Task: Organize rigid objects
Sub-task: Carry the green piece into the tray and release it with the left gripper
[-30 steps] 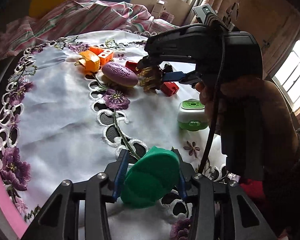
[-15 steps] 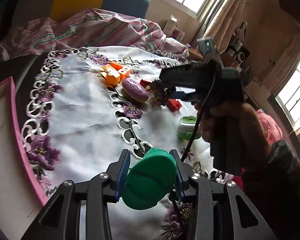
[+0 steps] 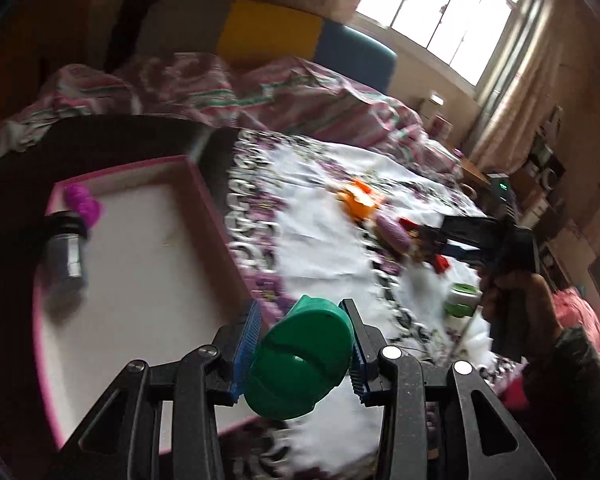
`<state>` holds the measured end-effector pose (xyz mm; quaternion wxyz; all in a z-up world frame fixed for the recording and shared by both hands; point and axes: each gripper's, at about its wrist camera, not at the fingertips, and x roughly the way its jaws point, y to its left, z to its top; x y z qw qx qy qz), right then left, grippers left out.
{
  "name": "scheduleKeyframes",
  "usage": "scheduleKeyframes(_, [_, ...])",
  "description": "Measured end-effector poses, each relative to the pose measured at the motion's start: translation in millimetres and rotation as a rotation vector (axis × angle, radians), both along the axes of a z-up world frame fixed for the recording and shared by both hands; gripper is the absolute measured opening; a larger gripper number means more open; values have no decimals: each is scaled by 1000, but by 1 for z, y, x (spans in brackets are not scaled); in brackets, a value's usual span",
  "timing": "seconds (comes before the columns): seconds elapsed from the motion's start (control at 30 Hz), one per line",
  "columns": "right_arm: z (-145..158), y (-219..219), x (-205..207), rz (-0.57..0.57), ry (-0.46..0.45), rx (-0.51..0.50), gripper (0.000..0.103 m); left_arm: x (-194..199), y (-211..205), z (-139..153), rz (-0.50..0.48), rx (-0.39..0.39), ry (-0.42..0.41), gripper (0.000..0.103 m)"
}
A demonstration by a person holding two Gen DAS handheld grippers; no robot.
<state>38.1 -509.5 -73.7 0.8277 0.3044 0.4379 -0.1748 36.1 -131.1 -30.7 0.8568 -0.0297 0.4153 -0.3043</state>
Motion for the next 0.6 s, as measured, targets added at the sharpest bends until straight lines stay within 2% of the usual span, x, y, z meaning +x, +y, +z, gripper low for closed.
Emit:
scheduleKeyframes(0.17, [1,4,1,10,7,-23,43,21,46,-12,136,15,42,41])
scheduleKeyframes(0.27, [1,4,1,10,7,-24,43,37,71,-26,209,28,97,41])
scheduleKeyframes(0.43, [1,5,1,12,9,-28,43,55,93,-42,279,17,134,41])
scheduleKeyframes(0.53, [2,5,2,15,11,-34,43,69,98,-53,310,41,146,40])
scheduleKeyframes(0.6, [2,5,1,15,10,-33,43,76,103,-55,333,39,153,45])
